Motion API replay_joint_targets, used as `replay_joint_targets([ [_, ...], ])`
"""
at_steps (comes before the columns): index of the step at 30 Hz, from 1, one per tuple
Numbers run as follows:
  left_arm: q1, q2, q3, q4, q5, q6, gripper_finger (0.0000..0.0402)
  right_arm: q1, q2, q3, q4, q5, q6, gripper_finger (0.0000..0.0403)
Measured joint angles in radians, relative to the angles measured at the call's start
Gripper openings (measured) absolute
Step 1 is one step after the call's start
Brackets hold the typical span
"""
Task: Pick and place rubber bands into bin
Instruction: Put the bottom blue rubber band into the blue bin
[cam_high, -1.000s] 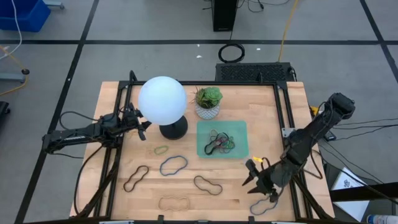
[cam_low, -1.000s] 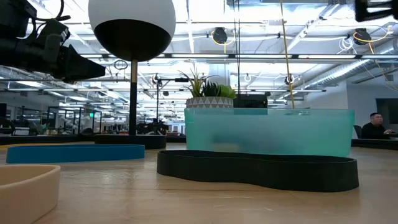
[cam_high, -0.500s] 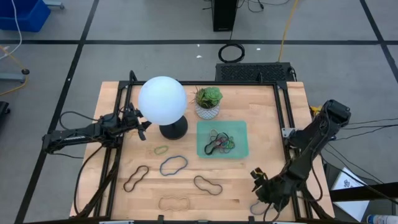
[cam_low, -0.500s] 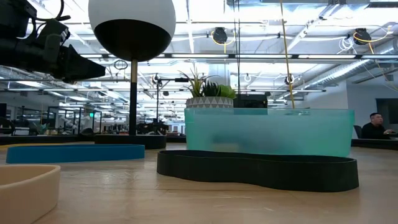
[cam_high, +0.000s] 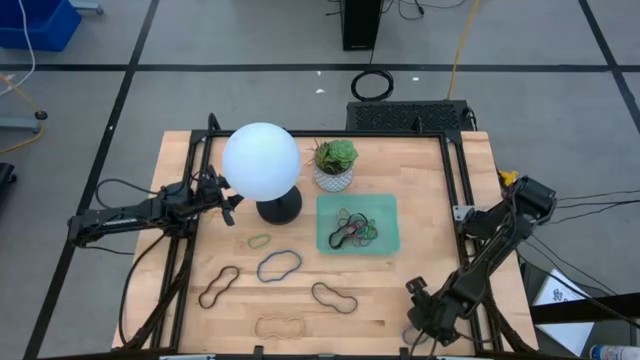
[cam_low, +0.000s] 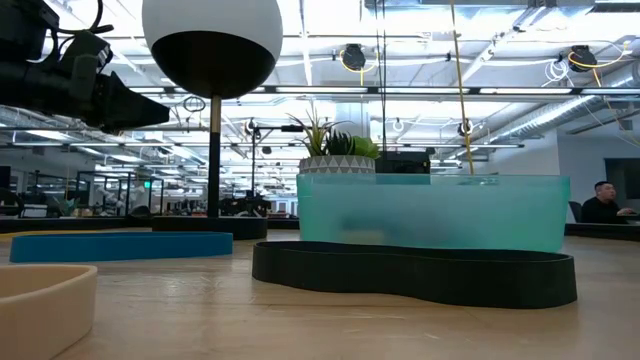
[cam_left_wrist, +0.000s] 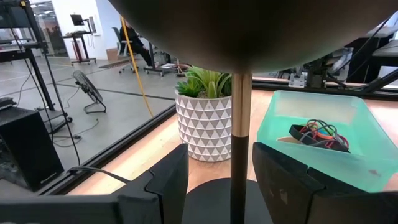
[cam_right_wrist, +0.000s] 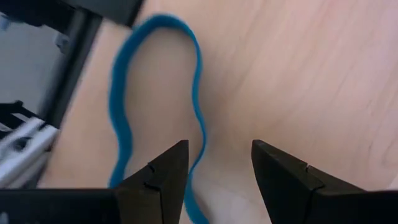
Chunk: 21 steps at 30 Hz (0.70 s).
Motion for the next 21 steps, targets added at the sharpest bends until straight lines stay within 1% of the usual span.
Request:
replay_joint_targets([
  [5, 0.0, 0.0, 0.0, 0.0, 0.0, 0.0, 0.0186, 0.0, 0.032, 0.002, -0.002, 0.001, 0.003, 0.0169],
  [14, 0.0, 0.0, 0.0, 0.0, 0.0, -0.002, 0.0186, 0.0, 0.015, 0.0, 0.0, 0.001, 0.153, 0.0169],
  [21, 0.0, 0.0, 0.0, 0.0, 0.0, -0.009, 0.0186, 0.0, 0.005, -0.002, 0.029, -0.001, 0.159, 0.0169],
])
